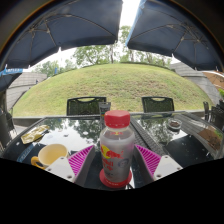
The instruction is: Pour water
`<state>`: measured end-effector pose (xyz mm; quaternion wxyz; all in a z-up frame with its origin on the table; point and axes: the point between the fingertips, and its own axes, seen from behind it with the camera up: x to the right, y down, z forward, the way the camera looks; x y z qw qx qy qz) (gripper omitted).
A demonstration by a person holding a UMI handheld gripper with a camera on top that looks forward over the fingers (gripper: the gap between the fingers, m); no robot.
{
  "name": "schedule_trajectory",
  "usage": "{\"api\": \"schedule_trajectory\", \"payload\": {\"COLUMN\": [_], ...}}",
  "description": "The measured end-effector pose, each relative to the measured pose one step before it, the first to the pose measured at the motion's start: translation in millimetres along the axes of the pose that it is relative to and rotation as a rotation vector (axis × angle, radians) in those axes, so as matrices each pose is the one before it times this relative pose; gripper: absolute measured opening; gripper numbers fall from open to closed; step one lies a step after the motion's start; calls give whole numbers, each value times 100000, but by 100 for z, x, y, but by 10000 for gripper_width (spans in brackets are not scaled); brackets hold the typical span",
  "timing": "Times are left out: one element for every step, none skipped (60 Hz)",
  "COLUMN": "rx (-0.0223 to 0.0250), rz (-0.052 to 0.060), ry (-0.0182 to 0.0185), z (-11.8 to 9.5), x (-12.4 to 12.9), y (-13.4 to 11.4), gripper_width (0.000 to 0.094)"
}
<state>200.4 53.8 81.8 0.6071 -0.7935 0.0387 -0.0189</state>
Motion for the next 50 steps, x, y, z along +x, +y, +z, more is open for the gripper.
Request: {"api": "schedule_trajectory", "payload": {"rx": [-745, -560, -536, -436, -312, -113, 26, 77, -273, 329, 245, 406, 521, 573, 312, 343, 283, 168, 28, -62, -106, -203, 29, 50, 127, 219, 374, 520, 420, 617, 642, 768, 830, 717, 492, 455, 450, 606, 642, 584, 300, 210, 278, 698, 1038, 1194, 1082, 1010, 386, 188], "rz": [-67, -93, -425, -722, -1006, -974, -848, -745, -846, -1042, -1041, -845, -530, -185, -46, 215, 76, 11, 85, 118, 33, -292, -60, -182, -209, -210, -252, -206, -389, -742, -1059, -1099, -1058, -1167, -1231, -1328, -1348, -1327, -1244, -716, 32, 427, 363, -277, -308, -86, 176, 352, 390, 446], "ry": [72, 178, 182, 238, 131, 127, 122, 15, -415, -531, -885, -969, -871, -716, -762, -642, -833, -936, -858, -744, -659, -1021, -752, -856, -817, -827, -754, -568, -570, -349, -390, -275, -118, -58, 29, 191, 519, 513, 360, -96, -420, -613, -736, -226, -122, -57, 5, -33, -86, -271], "z": [-208, -759, -653, -667, -696, -754, -777, -769, -582, -1095, -899, -867, -896, -873, -606, -1045, -871, -861, -863, -896, -926, -190, -1130, -812, -794, -726, -692, -749, -308, -901, -639, -603, -572, -486, -476, -487, -363, -401, -418, -343, -381, -353, -517, -287, -275, -232, -193, -96, -171, -63], "x": [19, -353, -96, -102, -130, -192, -247, -367, 9, -991, -639, -662, -654, -643, -273, -710, -691, -740, -725, -699, -700, 311, -1230, -681, -638, -636, -631, -603, -110, -734, -459, -489, -410, -293, -363, -317, -293, -337, -290, -349, -409, -412, -3, -295, -235, -238, -246, -154, -157, -207], "y": [451, 42, 83, 137, 167, 175, 137, 209, 87, 464, 138, 131, 22, 3, -219, 41, 58, 92, 131, 208, 223, -458, 314, 151, 78, 61, 91, 39, -431, 62, 1, -13, -51, -75, -21, 5, -151, -19, -26, -66, -35, 6, -59, -198, -174, -254, -247, -198, -96, -33], "gripper_width": [826, 830, 832, 830, 831, 833, 833, 833, 832, 833, 833, 833, 832, 831, 832, 832, 831, 832, 833, 836, 838, 840, 840, 840, 840, 840, 841, 838, 839, 841, 840, 839, 838, 838, 837, 837, 836, 836, 835, 835, 832, 831, 832, 833, 833, 834, 834, 833, 833, 831]}}
